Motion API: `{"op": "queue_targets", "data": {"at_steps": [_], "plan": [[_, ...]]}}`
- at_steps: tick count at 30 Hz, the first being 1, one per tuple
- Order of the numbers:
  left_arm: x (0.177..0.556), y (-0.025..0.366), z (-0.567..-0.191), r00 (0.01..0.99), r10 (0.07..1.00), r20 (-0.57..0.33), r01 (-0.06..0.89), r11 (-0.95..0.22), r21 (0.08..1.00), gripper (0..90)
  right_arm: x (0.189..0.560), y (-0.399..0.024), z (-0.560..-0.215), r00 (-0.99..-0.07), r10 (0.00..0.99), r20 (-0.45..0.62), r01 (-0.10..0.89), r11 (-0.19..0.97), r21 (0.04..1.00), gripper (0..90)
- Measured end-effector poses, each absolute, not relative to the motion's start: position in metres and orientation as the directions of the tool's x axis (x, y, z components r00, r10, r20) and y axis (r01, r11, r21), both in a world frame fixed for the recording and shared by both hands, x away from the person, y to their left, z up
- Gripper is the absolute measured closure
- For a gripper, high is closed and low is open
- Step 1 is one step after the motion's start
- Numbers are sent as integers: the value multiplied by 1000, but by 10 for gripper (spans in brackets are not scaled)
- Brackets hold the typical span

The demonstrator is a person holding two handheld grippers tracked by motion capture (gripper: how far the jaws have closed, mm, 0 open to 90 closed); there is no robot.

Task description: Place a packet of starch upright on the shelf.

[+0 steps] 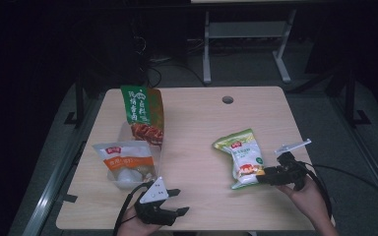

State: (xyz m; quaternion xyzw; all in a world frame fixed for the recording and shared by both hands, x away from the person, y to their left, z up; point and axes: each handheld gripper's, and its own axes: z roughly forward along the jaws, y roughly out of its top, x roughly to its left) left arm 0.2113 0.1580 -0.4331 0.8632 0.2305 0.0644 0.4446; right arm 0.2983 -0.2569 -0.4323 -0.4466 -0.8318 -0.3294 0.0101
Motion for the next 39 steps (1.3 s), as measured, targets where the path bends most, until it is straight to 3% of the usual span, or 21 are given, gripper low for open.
{"op": "queue_targets", "data": {"at_steps": [10,15,25,27,32,39], "plan": [[212,157,-434,884,457,-93,341,-498,797,378,331,-259,-415,-592,766,250,720,362,592,417],[212,158,-433,885,458,-87,337,-501,797,379,361,-254,-419,-571,786,235,738,367,566,389],[213,159,-433,884,459,-94,343,-497,797,379,397,-249,-438,-518,803,295,788,314,529,371],[214,159,-433,883,460,-94,343,-496,798,379,400,-247,-440,-524,793,311,789,315,528,455],[215,159,-433,883,460,-94,344,-498,796,379,402,-244,-443,-533,777,335,795,323,514,536],[215,158,-434,883,461,-91,344,-502,794,381,401,-240,-447,-542,777,321,793,346,502,719]]}}
